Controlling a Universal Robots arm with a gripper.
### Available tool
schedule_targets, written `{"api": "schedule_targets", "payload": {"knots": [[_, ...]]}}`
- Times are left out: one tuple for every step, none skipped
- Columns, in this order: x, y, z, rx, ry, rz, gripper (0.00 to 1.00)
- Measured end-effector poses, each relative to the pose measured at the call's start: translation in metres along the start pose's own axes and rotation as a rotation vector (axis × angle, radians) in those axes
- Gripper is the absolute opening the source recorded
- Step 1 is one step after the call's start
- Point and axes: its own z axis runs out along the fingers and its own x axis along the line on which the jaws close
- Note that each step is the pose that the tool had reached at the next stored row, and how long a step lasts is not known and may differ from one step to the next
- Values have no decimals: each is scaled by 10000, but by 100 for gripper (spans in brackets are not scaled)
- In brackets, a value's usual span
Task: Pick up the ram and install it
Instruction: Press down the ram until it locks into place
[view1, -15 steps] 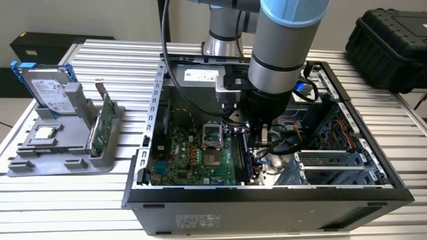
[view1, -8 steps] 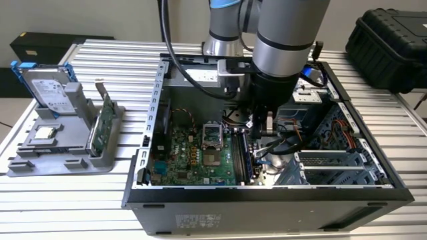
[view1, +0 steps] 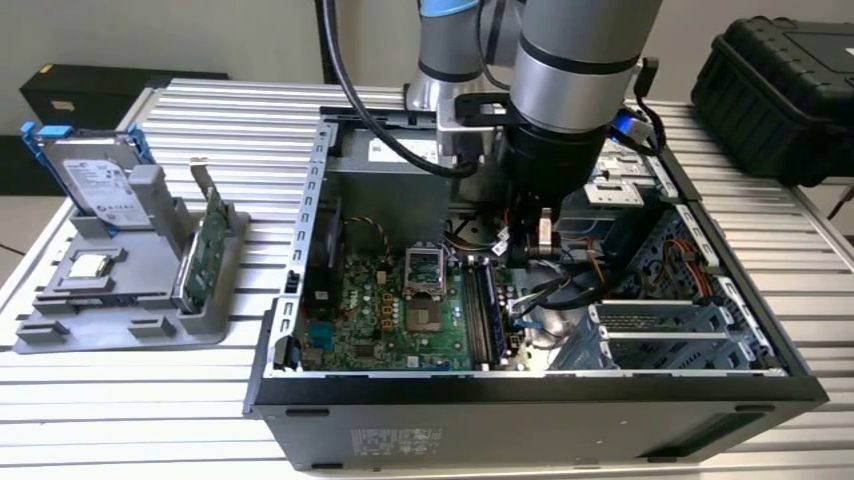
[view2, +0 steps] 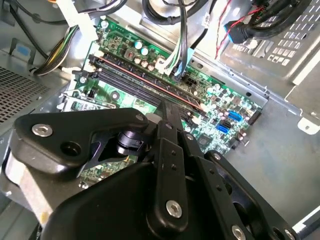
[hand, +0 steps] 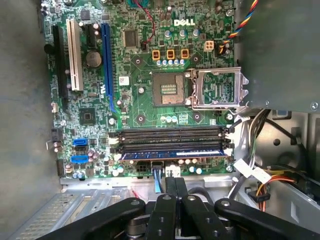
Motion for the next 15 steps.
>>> {"api": "schedule_targets", "payload": {"knots": [[0,0,0,0,1,0,0],[0,0,-1,0,2,0,0],[0,0,-1,-1,2,0,0],[0,0,-1,-1,2,0,0],[0,0,-1,0,2,0,0],[0,0,-1,0,2,0,0],[0,0,-1,0,2,0,0],[0,0,-1,-1,2,0,0],[0,0,-1,-1,3,0,0],[0,0,-1,-1,3,0,0],[0,0,-1,0,3,0,0],[0,0,-1,-1,3,0,0],[0,0,-1,-1,3,0,0],[0,0,-1,-1,3,0,0],[0,0,-1,0,4,0,0]]}}
